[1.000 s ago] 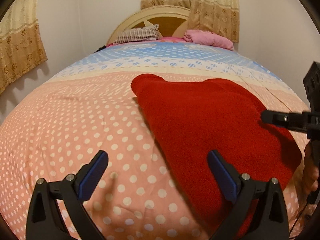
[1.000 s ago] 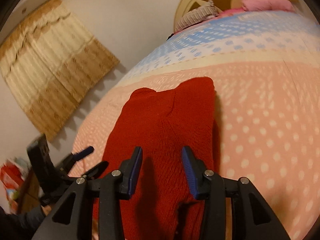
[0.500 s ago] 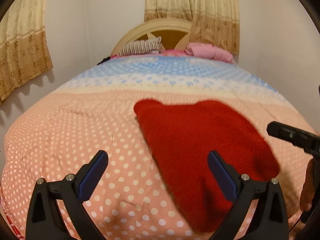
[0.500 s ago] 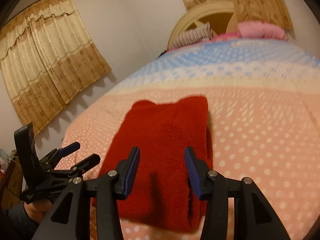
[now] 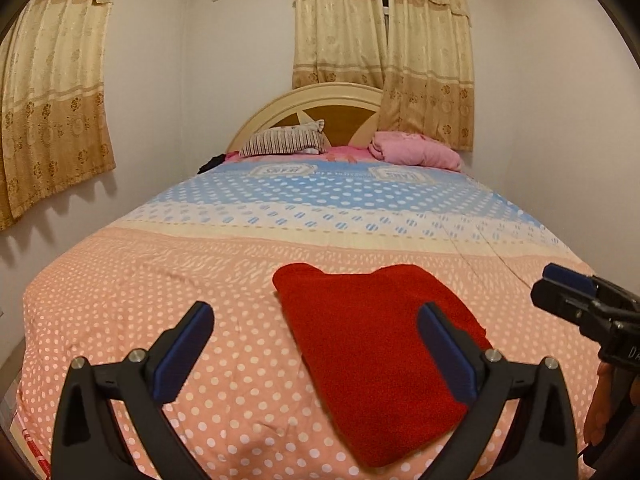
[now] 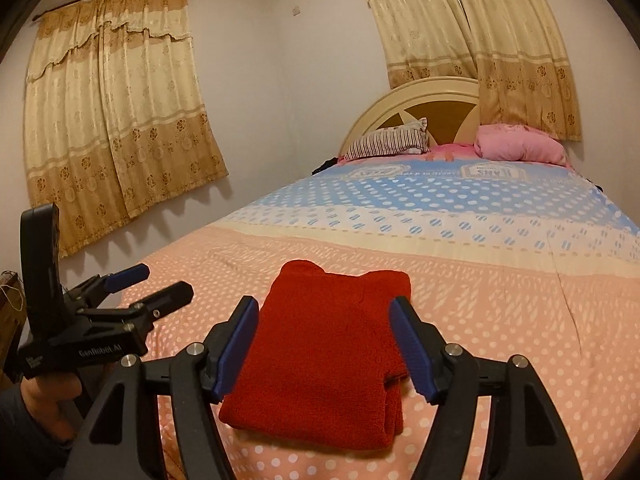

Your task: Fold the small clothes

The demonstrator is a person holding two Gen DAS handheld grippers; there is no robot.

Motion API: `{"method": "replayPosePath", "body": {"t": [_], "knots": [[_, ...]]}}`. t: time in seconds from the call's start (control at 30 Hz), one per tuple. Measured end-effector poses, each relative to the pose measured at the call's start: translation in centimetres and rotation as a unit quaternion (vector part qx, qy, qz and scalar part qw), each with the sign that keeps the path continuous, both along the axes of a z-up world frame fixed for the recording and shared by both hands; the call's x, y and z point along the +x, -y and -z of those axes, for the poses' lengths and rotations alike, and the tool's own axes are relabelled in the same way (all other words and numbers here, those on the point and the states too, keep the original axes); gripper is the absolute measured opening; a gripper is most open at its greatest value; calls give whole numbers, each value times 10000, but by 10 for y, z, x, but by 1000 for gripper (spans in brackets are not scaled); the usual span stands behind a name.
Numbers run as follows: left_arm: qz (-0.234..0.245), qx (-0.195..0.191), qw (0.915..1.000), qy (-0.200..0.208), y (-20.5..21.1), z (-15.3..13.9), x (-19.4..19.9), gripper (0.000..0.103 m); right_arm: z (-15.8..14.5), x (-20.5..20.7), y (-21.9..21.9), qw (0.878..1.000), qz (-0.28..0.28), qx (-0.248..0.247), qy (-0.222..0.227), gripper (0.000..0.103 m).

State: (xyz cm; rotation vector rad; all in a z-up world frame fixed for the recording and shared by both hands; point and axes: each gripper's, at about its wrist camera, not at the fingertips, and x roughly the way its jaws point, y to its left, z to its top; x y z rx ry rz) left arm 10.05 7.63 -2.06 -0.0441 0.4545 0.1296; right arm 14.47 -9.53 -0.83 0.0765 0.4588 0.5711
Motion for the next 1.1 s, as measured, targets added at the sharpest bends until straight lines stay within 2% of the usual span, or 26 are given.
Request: {"method": "replayPosePath", "body": {"t": [1.1], "knots": [[34,73,10000,17,8,-3,-6,103,-4,-2,5,9999,119,-41,103,69]]}}
